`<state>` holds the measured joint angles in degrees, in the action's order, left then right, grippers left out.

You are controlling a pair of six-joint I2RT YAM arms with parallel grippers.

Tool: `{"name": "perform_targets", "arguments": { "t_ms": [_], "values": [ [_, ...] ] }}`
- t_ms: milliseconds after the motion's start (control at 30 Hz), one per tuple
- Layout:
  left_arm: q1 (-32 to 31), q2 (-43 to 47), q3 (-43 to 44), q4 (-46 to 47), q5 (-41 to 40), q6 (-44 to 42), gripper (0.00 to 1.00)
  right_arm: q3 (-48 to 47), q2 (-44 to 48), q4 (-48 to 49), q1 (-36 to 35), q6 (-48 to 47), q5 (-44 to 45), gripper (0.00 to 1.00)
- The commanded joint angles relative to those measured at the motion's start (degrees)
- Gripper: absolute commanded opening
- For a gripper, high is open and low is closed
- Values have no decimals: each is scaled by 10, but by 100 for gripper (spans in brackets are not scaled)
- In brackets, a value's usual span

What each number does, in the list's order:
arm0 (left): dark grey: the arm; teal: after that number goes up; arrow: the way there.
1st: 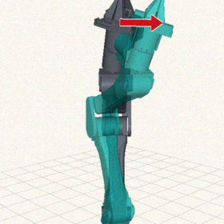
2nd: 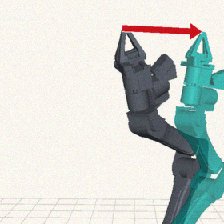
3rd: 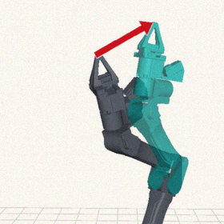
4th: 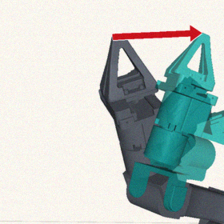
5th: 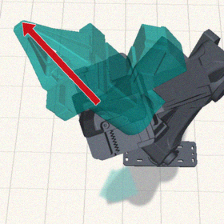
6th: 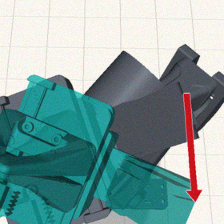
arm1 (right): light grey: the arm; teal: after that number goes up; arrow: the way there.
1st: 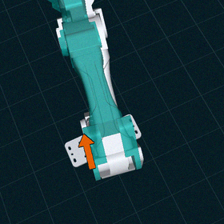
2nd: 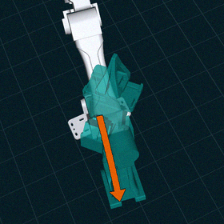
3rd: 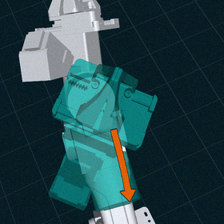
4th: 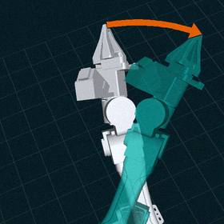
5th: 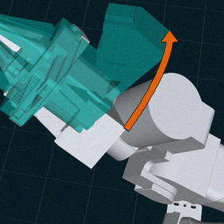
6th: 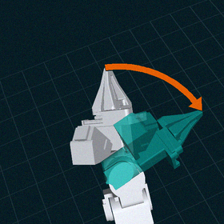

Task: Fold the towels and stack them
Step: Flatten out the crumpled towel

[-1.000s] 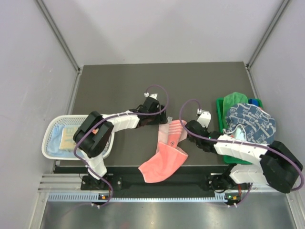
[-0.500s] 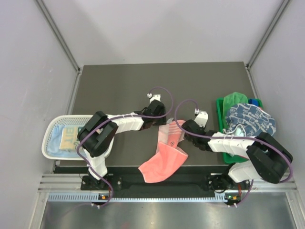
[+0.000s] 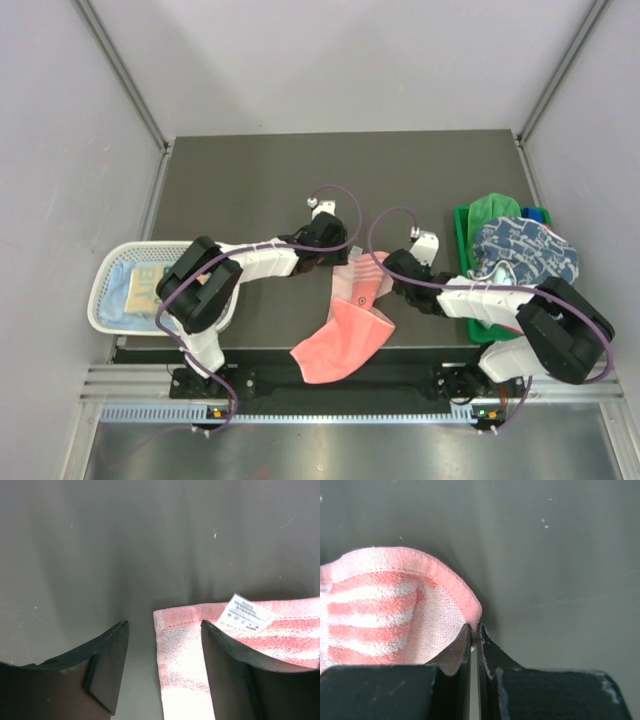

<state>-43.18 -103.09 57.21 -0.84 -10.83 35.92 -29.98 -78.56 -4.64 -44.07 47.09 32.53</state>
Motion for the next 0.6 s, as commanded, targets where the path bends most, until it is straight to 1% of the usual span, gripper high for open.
{"name": "perform_targets", "arguments": {
  "t_ms": [0,100,367,500,567],
  "values": [
    [-1,-6,-22,-82,22,-14,63,-1,37,-34,11,-5,20,0],
    [-6,-24,-12,-96,18,-14,57,-3,53,-52,13,-11,28,0],
    [-29,-69,3,-108,-10,-9,52,-10,73,-62,13,-20,31,0],
    [-37,-81,8,-113,-20,-9,48,-12,76,-63,14,-22,31,0],
    [-38,-85,8,-118,-28,-7,43,-14,80,-63,14,-24,31,0]
  ]
}}
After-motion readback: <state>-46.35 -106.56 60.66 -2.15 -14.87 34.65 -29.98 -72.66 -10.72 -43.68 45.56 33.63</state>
